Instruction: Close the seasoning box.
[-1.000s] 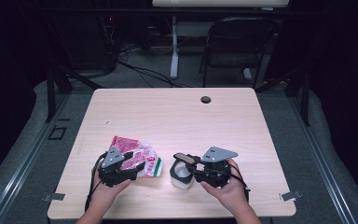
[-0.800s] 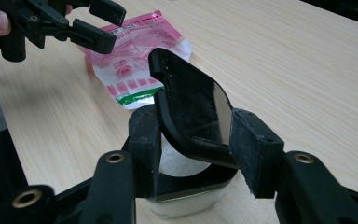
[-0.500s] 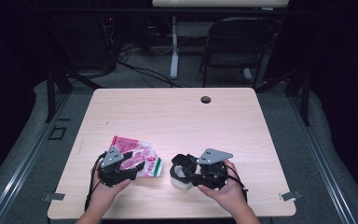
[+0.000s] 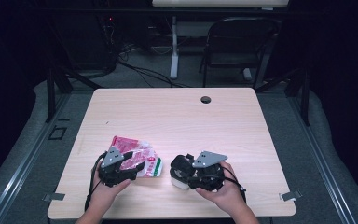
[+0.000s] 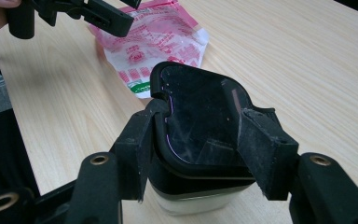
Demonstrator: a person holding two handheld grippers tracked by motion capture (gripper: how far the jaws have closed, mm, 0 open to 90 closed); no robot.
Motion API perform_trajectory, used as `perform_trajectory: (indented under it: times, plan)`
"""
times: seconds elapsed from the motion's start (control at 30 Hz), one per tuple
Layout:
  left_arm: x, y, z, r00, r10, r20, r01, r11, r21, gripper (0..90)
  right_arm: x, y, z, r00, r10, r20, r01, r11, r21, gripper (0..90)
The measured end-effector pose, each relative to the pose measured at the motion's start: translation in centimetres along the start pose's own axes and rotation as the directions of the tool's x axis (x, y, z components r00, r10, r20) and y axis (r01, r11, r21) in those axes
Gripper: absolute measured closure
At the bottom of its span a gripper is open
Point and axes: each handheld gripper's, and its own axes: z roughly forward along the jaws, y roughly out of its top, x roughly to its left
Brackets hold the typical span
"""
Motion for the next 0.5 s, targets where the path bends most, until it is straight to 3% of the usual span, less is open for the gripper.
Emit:
perform_trajectory:
  times: [0.5]
  plan:
    - [0.01, -0.01, 0.00, 1.0000, -0.002, -0.001, 0.002, 1.0000, 0.000, 34.3, 0.37, -0.06, 0.44, 0.9997, -0.016, -0.019, 0.017, 0.999, 0.033, 47.3]
